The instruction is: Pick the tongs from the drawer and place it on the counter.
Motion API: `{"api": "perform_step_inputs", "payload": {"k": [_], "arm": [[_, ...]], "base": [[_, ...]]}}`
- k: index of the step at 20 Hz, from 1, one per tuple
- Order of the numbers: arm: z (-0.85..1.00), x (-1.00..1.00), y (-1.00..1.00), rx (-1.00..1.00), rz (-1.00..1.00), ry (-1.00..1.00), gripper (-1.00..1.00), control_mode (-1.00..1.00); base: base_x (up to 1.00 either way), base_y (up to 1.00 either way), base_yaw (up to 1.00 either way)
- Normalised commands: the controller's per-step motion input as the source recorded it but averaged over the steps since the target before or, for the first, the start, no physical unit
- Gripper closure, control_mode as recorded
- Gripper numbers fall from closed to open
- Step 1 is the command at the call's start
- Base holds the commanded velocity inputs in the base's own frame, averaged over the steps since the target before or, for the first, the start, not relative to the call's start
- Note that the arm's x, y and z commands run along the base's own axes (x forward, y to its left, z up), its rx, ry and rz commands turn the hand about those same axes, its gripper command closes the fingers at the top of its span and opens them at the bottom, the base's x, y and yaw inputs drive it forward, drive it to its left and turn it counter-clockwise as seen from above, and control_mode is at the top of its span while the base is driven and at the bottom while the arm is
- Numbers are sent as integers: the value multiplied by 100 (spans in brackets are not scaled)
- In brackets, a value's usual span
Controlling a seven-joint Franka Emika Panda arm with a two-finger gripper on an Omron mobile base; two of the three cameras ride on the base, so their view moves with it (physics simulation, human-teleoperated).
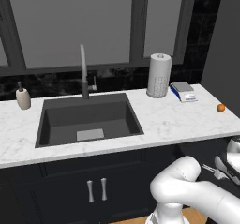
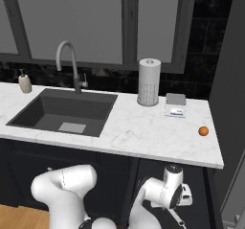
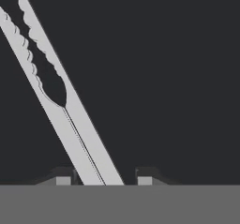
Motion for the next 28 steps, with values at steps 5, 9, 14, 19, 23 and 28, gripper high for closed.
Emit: {"api": "perform_step_inputs", "payload": {"k": [5, 9, 14, 19, 23, 28], "arm": [[0, 0, 0, 0, 0, 0, 100, -100], [5, 0, 0, 0, 0, 0, 100, -100], [64, -6, 0, 0, -6, 2, 100, -100], [75, -27, 0, 0, -4, 0, 100, -100], [83, -53, 0, 0, 0, 0, 100, -100], [61, -45, -1, 0, 0, -1, 100, -100]], "base": [[0, 0, 0], [0, 0, 0], [0, 0, 0], [0, 0, 0], [0, 0, 0], [0, 0, 0]]}}
